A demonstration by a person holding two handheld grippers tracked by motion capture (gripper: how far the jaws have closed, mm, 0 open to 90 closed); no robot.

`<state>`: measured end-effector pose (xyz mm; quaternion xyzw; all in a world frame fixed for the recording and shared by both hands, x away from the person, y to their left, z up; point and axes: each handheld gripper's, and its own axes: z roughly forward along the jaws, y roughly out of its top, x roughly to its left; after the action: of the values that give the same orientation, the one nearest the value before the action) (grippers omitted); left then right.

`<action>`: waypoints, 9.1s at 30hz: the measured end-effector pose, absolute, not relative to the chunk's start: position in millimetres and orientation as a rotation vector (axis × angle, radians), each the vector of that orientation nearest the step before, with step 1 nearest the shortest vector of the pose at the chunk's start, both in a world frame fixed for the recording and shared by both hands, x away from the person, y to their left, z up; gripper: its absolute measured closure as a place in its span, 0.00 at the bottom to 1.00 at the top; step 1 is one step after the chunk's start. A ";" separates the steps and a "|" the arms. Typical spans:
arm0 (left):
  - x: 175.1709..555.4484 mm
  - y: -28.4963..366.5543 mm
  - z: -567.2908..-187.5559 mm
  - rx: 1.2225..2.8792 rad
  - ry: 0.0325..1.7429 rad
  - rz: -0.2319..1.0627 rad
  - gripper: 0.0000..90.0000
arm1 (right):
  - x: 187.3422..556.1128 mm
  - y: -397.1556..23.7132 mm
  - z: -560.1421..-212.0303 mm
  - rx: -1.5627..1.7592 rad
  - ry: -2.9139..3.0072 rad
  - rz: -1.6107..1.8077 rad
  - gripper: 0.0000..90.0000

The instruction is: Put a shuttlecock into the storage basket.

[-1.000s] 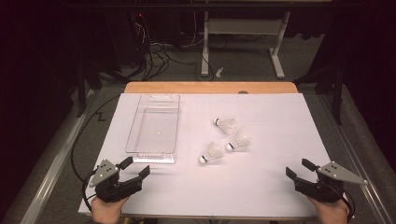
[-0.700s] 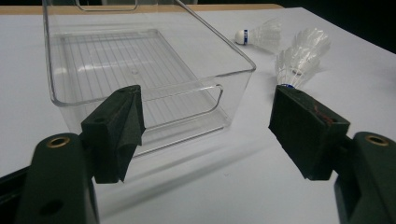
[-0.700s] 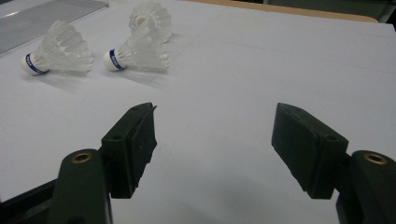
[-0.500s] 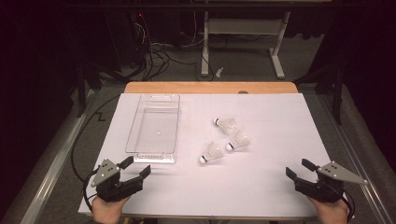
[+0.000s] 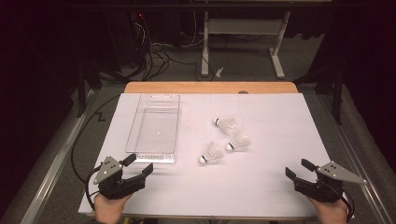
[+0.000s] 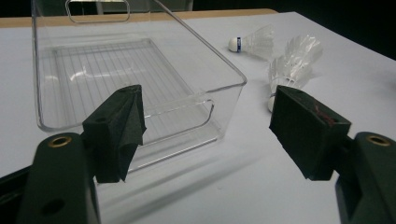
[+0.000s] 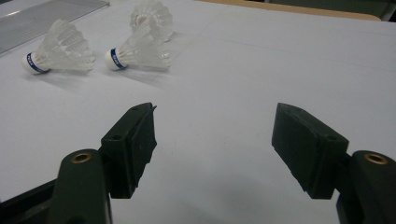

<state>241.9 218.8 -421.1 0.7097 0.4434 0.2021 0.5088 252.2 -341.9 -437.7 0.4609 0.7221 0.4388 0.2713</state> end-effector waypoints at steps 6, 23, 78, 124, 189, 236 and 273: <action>243.1 214.6 -417.0 1.715 1.042 0.476 0.30 | 252.1 -342.5 -437.6 1.244 1.943 1.180 0.34; 253.4 194.7 -409.4 1.753 0.985 0.455 0.31 | 252.4 -342.5 -437.9 1.242 1.944 1.180 0.34; 281.8 139.4 -402.6 1.790 0.891 0.394 0.32 | 253.0 -341.8 -438.3 1.234 1.954 1.181 0.34; 305.4 107.6 -402.2 1.811 0.861 0.357 0.33 | 253.3 -342.1 -438.4 1.240 1.950 1.184 0.34; 335.3 65.8 -399.9 1.817 0.830 0.344 0.35 | 253.3 -342.1 -438.5 1.238 1.954 1.189 0.34; 359.3 46.1 -391.7 2.004 0.929 0.280 0.39 | 253.3 -342.3 -438.5 1.234 1.956 1.187 0.34; 374.0 41.6 -402.7 2.286 0.994 0.158 0.36 | 253.8 -342.1 -439.0 1.235 1.965 1.182 0.34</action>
<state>374.0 41.6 -402.7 0.8682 0.3774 0.0599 0.3167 253.8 -342.1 -439.0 0.4570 0.7274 0.4377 0.2654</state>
